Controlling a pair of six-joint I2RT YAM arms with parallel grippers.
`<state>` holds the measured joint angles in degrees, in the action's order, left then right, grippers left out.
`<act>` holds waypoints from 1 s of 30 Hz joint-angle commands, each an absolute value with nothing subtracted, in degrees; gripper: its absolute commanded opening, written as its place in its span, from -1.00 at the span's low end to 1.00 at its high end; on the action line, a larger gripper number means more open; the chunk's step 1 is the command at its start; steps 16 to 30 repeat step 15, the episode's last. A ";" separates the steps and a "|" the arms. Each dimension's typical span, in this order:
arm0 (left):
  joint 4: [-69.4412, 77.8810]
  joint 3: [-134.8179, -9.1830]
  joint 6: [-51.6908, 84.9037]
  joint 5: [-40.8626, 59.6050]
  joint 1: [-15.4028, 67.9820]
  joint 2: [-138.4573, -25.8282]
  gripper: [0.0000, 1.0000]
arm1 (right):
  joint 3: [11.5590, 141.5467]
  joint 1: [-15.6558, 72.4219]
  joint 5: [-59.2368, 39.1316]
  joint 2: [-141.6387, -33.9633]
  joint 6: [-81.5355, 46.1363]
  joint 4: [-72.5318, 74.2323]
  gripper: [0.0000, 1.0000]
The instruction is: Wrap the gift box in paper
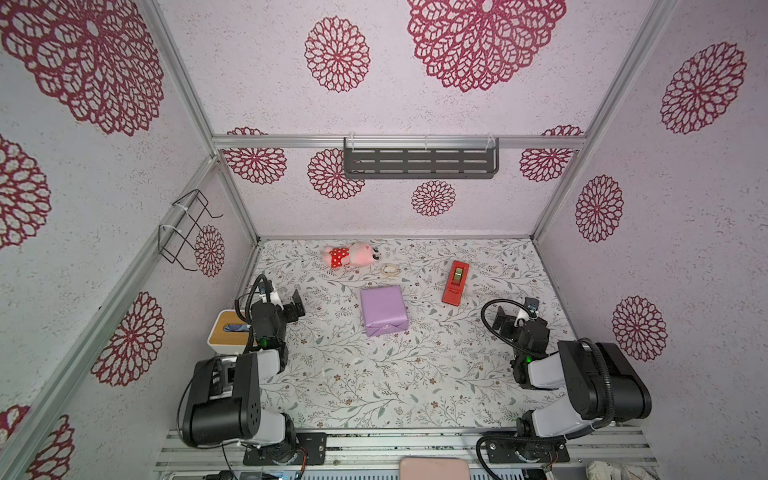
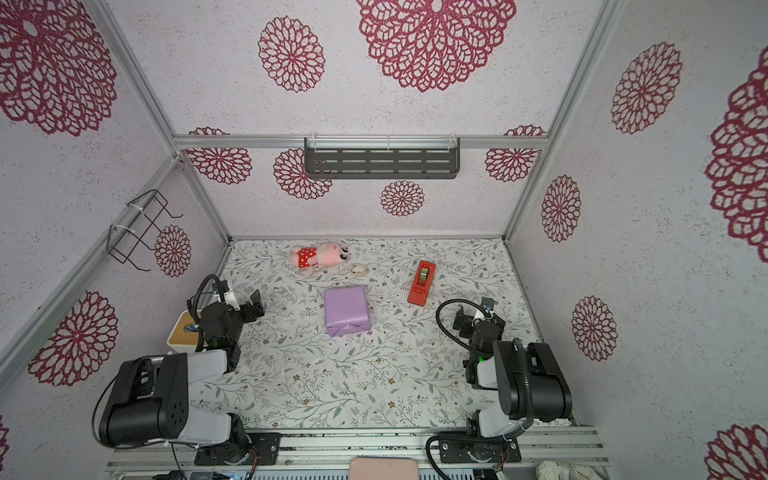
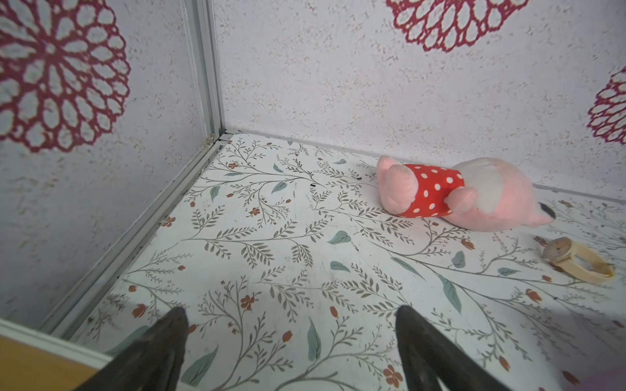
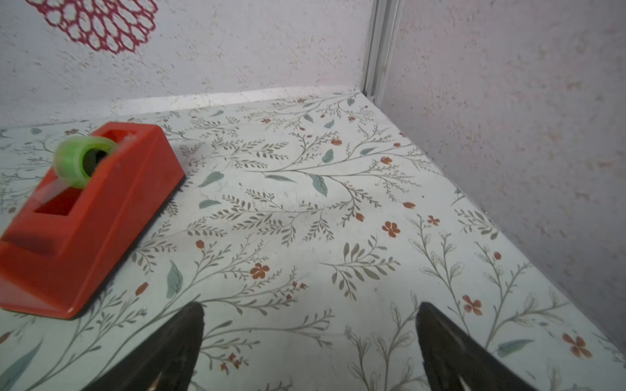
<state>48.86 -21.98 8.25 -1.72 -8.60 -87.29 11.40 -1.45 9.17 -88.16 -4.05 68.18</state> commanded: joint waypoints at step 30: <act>49.48 -24.35 7.73 -3.95 -8.79 -88.77 0.95 | 14.41 -0.76 5.56 -87.80 -1.77 68.92 0.98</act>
